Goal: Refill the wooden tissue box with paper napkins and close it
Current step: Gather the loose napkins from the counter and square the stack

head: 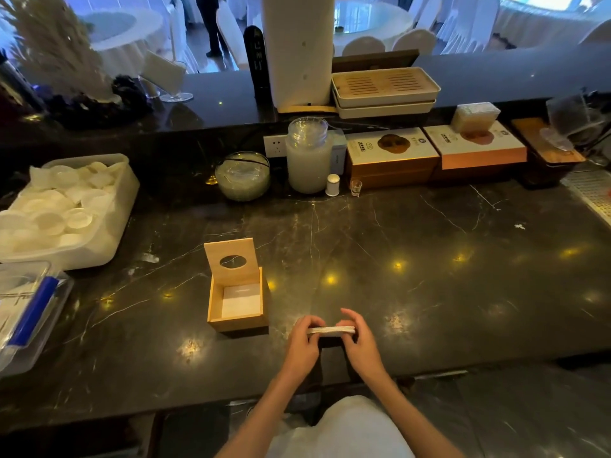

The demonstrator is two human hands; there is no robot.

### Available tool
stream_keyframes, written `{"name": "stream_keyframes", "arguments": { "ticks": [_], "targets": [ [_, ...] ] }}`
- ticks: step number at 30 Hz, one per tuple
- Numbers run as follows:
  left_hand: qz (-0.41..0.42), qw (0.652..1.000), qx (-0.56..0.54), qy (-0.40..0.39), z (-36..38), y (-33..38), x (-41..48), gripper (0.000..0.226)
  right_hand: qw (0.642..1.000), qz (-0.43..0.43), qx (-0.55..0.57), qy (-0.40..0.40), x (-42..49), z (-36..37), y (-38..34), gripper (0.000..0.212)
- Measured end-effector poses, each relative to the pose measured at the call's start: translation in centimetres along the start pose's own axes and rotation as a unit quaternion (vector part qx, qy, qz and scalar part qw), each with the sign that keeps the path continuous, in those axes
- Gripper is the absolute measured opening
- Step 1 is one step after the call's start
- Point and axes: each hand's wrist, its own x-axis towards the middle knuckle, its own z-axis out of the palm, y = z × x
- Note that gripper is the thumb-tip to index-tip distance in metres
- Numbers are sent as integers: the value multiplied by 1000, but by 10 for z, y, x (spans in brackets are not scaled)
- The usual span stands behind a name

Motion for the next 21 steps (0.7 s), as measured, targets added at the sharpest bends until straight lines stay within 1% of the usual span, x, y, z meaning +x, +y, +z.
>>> {"name": "stream_keyframes", "arguments": {
  "ticks": [3,5,7,10,12,15,17,19,21],
  "targets": [
    [-1,1000,10,-5,3,-3,-5,23,1000,5,-19,-7,-5,-5,2,49],
    [2,1000,3,12,4,-2,-8,24,1000,-5,-27,3,-6,-10,0,46],
    [14,1000,-5,23,5,-2,-10,25,999,-16,-34,-3,-6,-13,2,44],
    [8,1000,-1,-9,9,-5,-14,32,997,-3,-66,-37,-11,-13,7,48],
    [-1,1000,-6,-11,10,-6,-16,28,996,-8,-77,-36,-15,-14,8,47],
    [10,1000,-5,16,10,-4,-16,23,996,-25,-85,-21,-18,-20,1,45],
    [24,1000,5,13,10,-5,-17,23,994,-31,-96,-31,-20,-22,1,44],
    [20,1000,8,-2,9,-8,-18,23,992,-18,-109,-52,-24,-24,0,45],
    [23,1000,13,2,7,-8,-21,22,991,-28,-118,-53,-26,-25,-2,43]
  ]
}}
